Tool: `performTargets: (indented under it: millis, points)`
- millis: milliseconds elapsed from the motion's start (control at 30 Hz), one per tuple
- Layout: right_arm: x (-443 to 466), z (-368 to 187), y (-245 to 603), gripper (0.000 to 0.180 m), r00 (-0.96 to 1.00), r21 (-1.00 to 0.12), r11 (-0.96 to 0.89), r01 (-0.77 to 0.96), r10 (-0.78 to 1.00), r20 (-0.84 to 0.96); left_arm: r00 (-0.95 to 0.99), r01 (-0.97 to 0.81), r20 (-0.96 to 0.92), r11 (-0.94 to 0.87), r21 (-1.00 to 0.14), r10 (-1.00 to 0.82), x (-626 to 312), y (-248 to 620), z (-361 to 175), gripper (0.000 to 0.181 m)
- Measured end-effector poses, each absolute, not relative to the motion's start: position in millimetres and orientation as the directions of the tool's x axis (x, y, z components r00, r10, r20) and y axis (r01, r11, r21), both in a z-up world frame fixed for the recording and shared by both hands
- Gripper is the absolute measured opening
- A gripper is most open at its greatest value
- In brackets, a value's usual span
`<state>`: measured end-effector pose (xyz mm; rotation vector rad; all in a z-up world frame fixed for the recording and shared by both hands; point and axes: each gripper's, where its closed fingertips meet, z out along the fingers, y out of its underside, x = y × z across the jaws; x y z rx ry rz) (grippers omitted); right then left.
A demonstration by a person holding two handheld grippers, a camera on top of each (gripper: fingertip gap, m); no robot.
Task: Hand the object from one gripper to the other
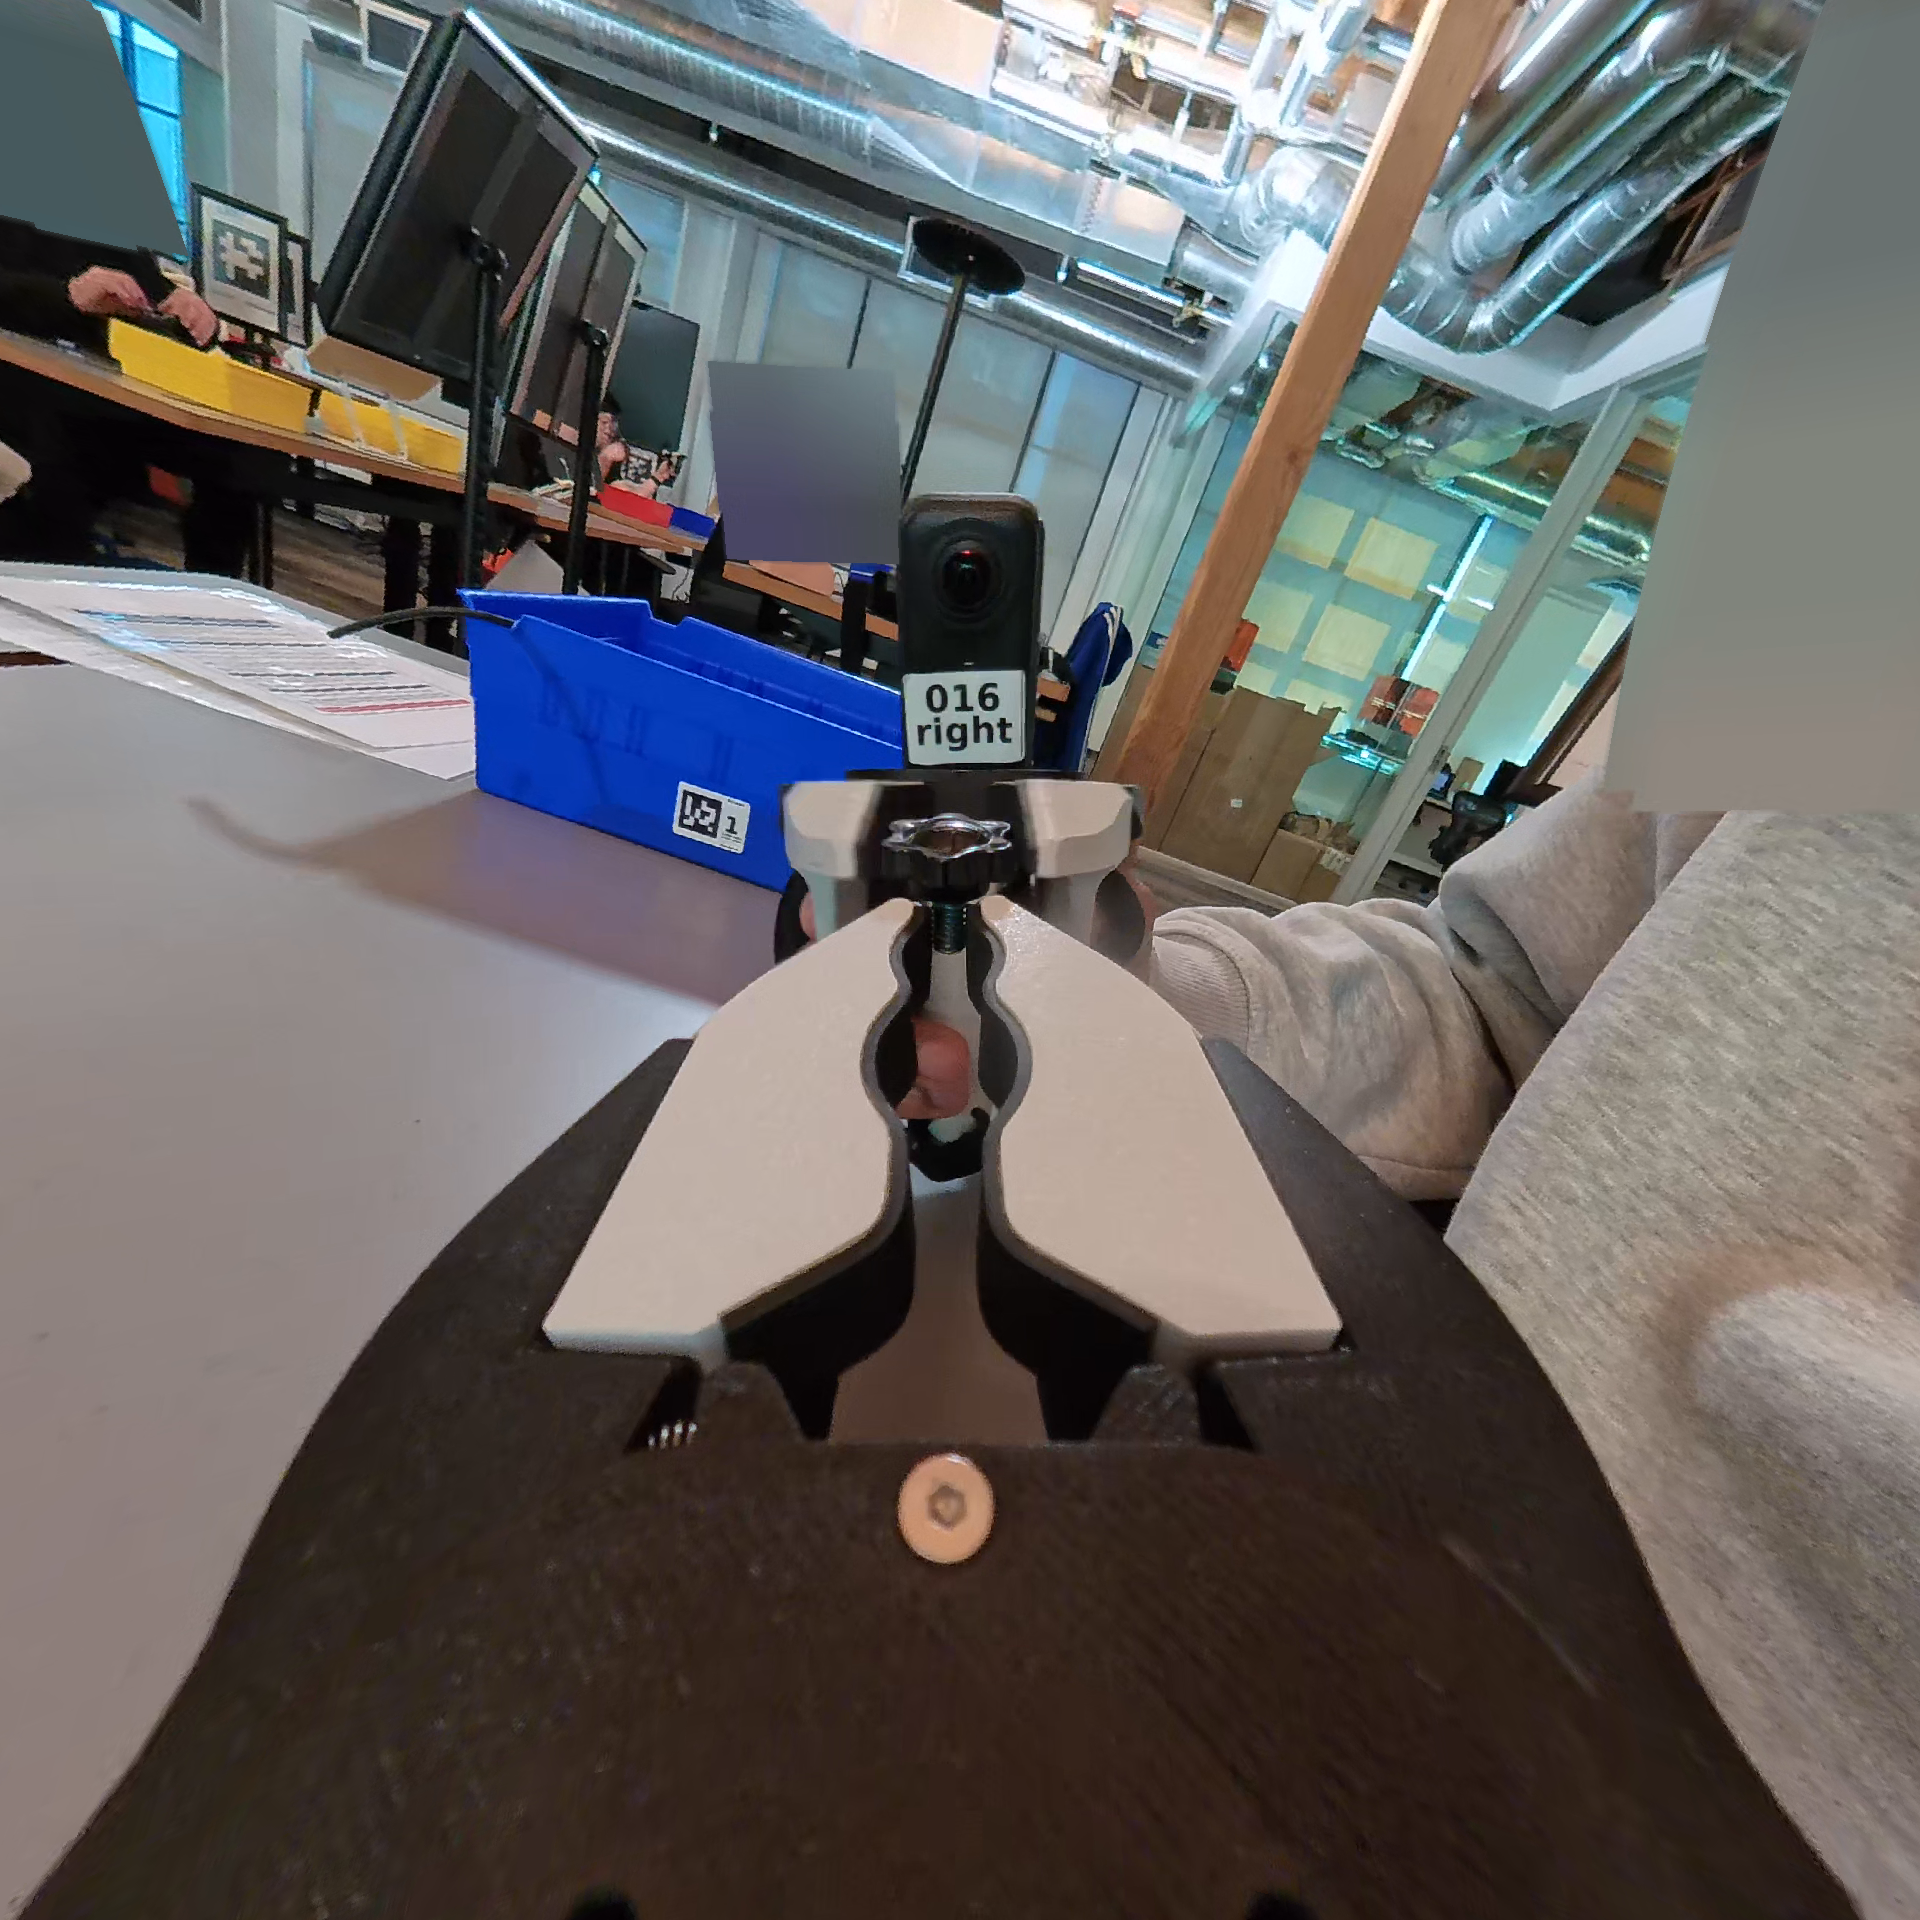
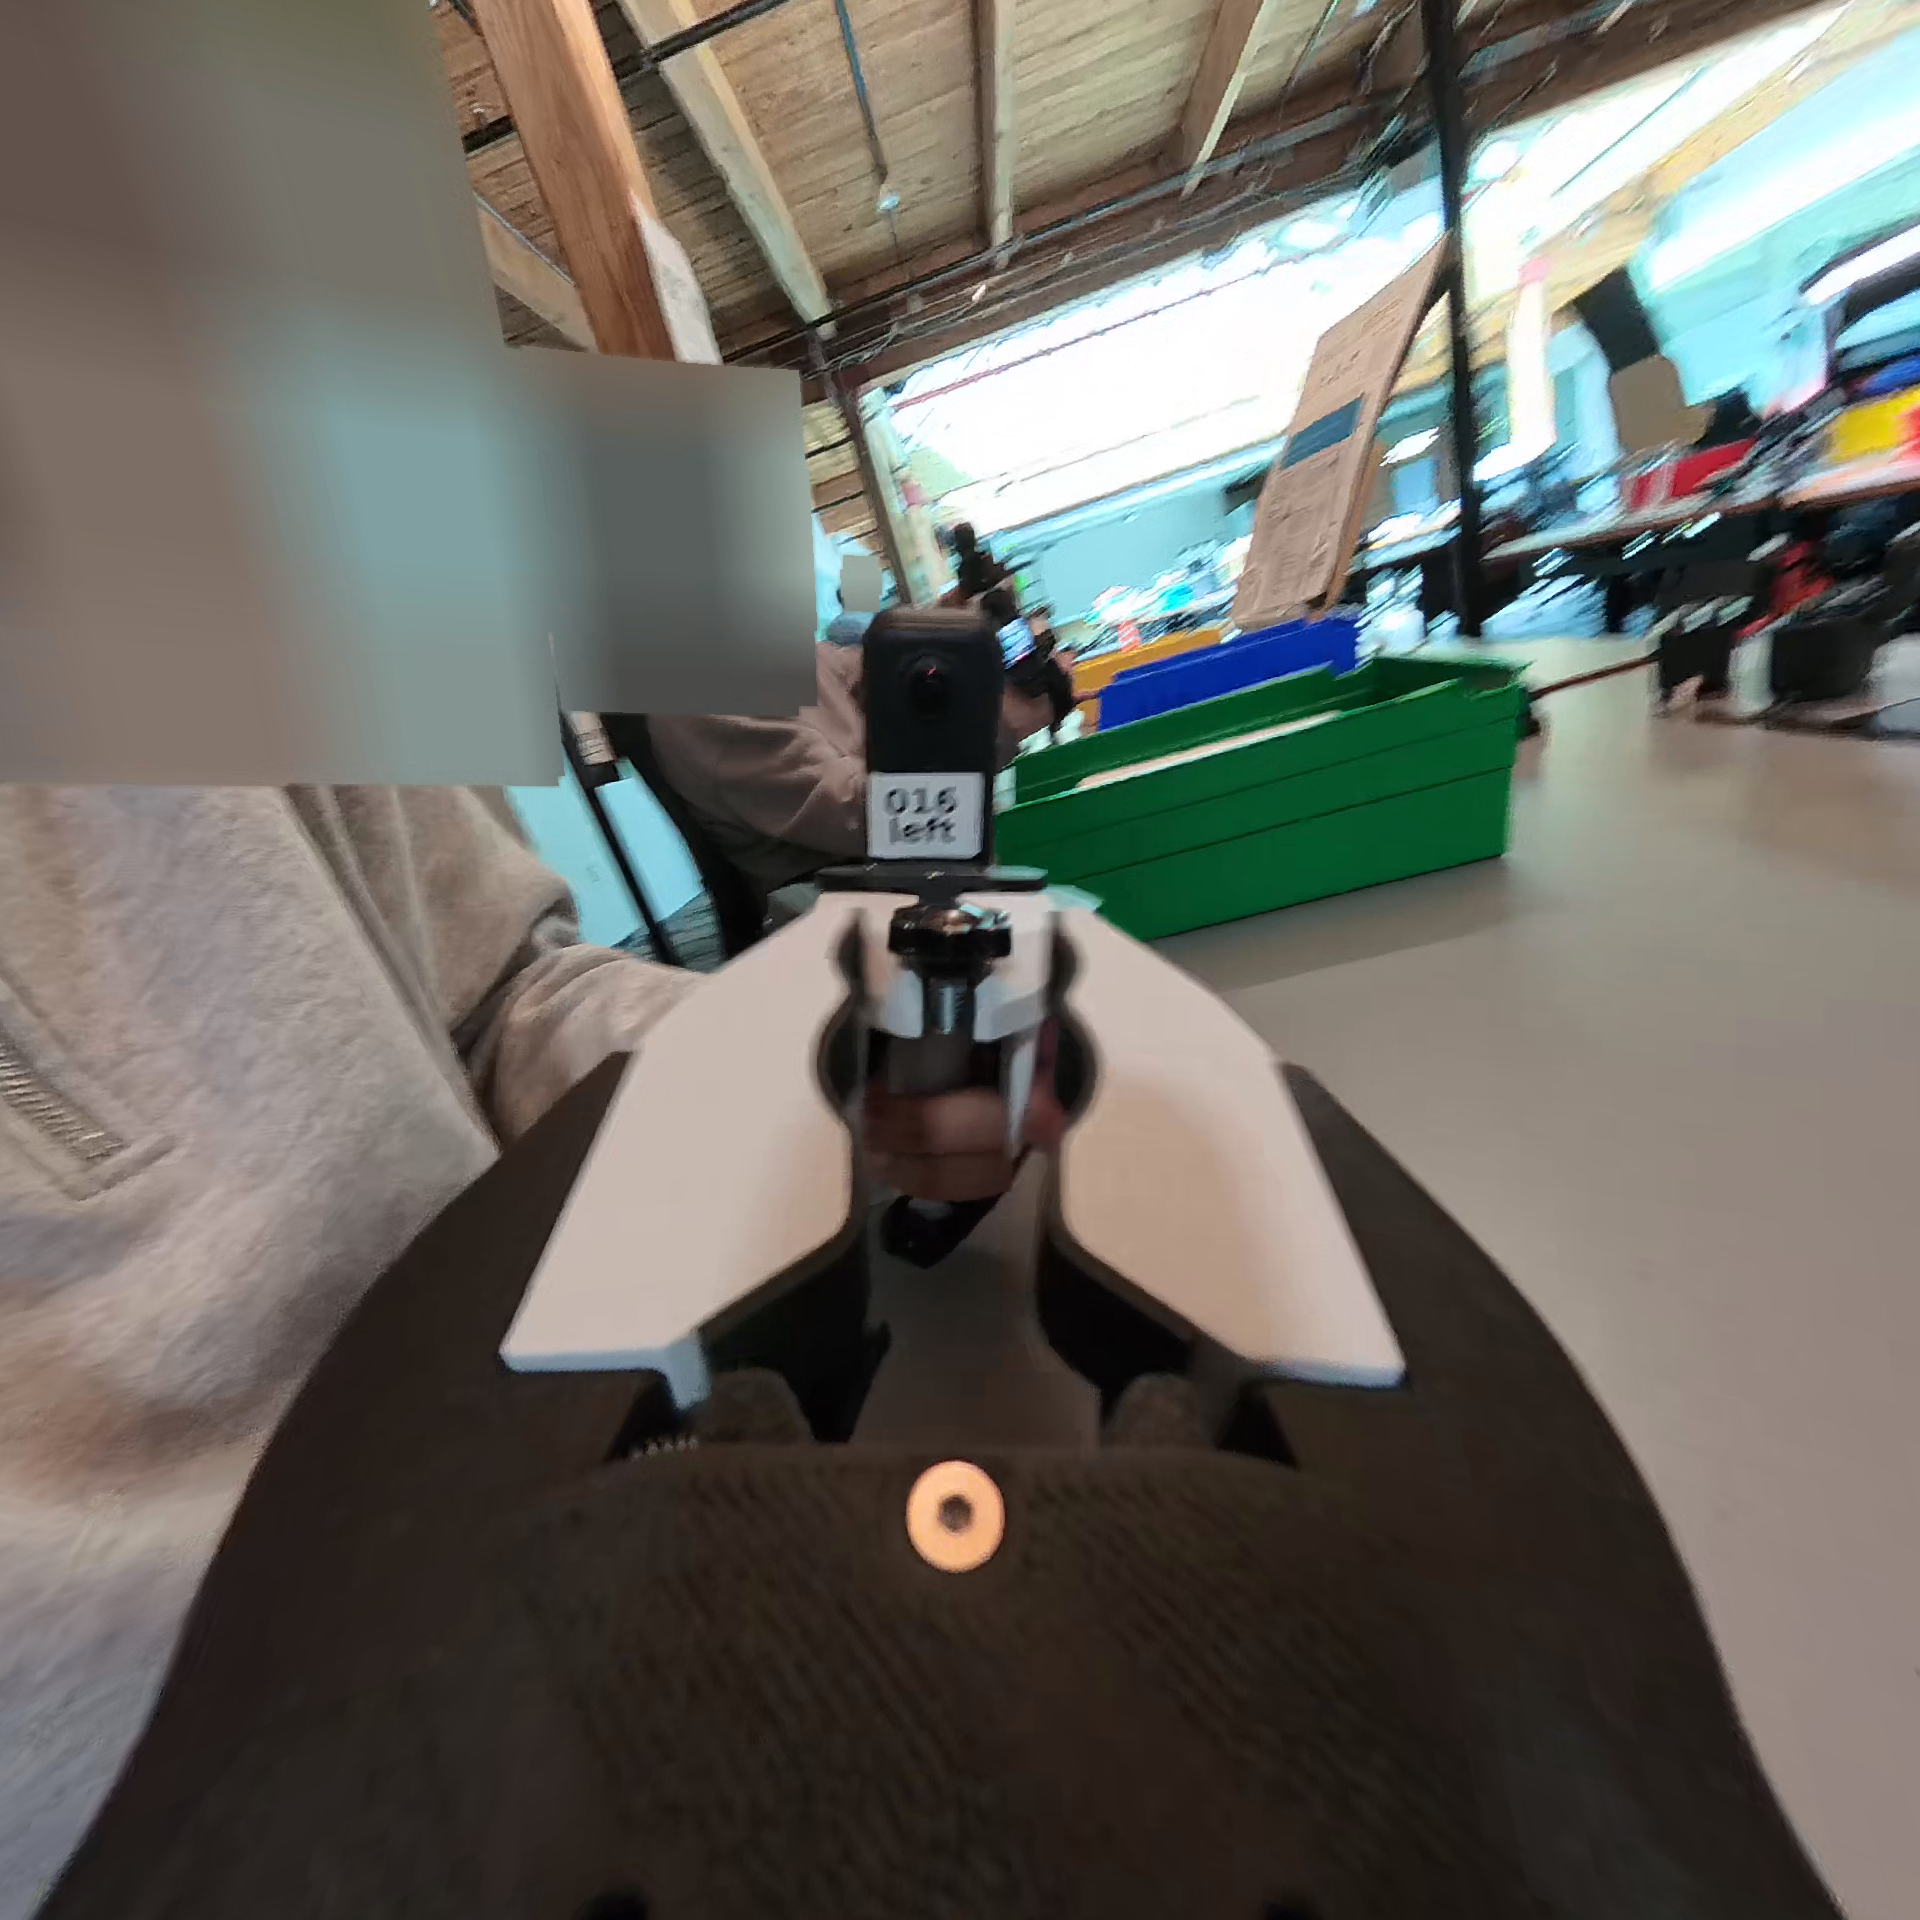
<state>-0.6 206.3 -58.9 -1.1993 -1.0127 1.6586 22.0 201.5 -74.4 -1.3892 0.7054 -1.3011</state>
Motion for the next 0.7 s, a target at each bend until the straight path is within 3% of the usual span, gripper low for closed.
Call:
performTargets:
  millis: [67, 167, 333, 700]
  points:
    - [-1, -57, 212, 0.049, -0.144, -0.938, -0.284, -0.198, 0.955, -0.259, 0.239, 0.236, 0.336, -0.281, -0.93, -0.911, 21, 204, -75, 0.005]
    - [0, -58, 216, 0.055, -0.092, -0.956, -0.211, -0.204, 0.976, -0.195, 0.246, 0.245, 0.351, -0.292, -0.924, -0.904, 18, 206, -76, 0.005]
    - [0, -65, 216, 0.049, -0.038, -0.986, -0.056, -0.156, 0.998, -0.05, 0.252, 0.271, 0.385, -0.317, -0.909, -0.888, 14, 211, -76, 0.005]
    - [8, -57, 221, 0.036, 0.021, -0.982, 0.046, -0.185, 0.999, 0.043, 0.244, 0.261, 0.43, -0.368, -0.892, -0.869, 14, 213, -80, 0.005]
